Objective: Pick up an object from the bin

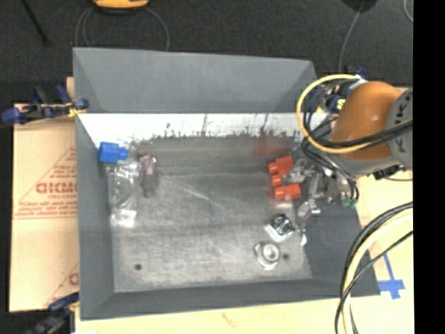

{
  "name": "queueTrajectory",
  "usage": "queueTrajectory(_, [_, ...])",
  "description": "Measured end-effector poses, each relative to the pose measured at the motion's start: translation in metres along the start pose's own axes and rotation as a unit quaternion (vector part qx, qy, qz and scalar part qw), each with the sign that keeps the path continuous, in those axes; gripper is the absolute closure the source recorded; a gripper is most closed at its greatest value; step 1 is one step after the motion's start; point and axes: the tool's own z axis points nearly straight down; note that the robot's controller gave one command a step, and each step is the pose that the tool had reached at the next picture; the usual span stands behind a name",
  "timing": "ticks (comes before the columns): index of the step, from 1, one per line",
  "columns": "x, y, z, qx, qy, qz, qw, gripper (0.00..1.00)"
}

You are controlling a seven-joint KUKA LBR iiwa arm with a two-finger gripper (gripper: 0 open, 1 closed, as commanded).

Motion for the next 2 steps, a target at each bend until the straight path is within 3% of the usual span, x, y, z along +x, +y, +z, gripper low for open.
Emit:
queueTrajectory(1, [0.0644, 0.018, 0.0321, 0.002, 0.0006, -0.108, 0.9942, 0.0])
queueTrajectory(2, [0.0629, 0.0176, 0.0309, 0.002, -0.0013, -0.109, 0.994, 1.0])
